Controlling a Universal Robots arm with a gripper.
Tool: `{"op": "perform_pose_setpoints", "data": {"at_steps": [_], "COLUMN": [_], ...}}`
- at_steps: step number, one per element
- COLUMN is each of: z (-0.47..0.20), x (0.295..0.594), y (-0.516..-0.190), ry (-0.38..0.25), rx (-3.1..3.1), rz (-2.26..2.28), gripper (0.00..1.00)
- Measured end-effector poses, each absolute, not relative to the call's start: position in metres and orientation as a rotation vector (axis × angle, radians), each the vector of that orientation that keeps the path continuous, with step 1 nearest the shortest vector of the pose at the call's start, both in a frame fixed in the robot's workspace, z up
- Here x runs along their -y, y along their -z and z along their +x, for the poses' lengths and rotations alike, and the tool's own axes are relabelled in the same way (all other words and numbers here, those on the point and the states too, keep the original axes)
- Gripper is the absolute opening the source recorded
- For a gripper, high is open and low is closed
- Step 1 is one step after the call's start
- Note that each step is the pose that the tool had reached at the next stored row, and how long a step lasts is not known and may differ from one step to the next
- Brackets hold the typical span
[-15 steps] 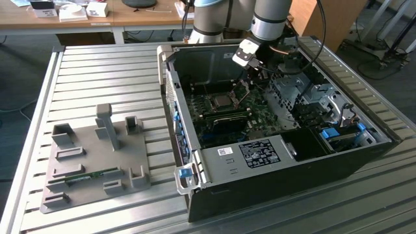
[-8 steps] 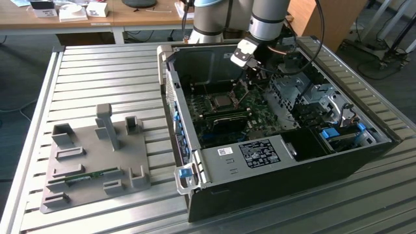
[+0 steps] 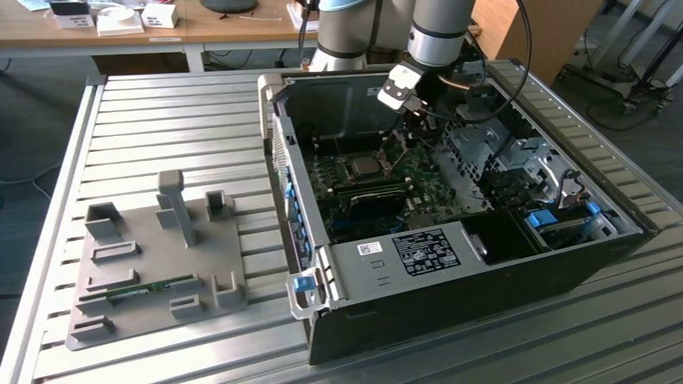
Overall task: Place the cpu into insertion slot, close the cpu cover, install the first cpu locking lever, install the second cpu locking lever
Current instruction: 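Close the cpu cover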
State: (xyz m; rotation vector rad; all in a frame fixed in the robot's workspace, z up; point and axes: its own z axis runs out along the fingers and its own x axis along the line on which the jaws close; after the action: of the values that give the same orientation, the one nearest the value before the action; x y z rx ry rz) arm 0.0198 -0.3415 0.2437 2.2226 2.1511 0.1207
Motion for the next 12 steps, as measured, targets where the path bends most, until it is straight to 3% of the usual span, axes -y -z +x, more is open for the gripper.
{"op": "perform_pose_setpoints", "data": {"at_steps": [12], "z": [0.0146], "x": [0.3415], "y": [-0.2431], "ry": [-0.121], "rx": [-2.151], "rz": [2.223], "gripper": [0.11]}}
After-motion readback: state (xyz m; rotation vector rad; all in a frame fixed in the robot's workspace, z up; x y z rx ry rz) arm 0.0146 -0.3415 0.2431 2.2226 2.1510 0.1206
